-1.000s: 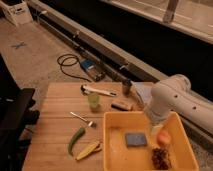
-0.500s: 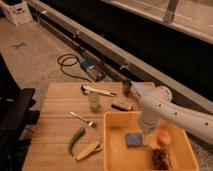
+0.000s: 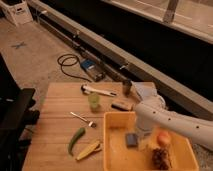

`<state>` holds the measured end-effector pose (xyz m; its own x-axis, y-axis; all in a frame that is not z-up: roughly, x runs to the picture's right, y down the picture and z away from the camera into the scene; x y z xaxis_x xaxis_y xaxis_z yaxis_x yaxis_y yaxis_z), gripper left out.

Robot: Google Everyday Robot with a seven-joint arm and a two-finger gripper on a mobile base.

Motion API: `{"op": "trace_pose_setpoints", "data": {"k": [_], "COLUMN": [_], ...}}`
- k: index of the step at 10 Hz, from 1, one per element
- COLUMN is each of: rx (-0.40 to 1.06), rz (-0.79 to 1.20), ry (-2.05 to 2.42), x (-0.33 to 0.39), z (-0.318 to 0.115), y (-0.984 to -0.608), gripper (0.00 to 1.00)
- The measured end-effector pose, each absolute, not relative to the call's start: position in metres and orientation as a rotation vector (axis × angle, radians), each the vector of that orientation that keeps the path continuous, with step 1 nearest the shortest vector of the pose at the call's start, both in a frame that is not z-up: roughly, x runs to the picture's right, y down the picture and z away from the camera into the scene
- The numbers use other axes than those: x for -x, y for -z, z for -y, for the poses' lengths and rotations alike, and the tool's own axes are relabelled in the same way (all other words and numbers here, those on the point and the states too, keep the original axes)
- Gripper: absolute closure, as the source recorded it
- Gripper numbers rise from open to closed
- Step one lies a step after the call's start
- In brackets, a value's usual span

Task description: Wipe tray with sponge

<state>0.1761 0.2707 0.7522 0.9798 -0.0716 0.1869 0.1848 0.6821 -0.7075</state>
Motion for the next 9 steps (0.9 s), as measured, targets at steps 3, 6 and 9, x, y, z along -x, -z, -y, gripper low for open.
{"op": "trace_pose_setpoints", "data": {"k": [3,6,9], "rx": [0.801,0.759,0.721], "rz": [0.182,0.171,0.154], "ry": [0.062,0.026,0.022], "x": [-0.180,-0.184,-0.187], "z": [-0.278,-0.278,-0.270], "y": [-0.769,-0.768,-0.753], "gripper": [0.36,0.62,0.90]}}
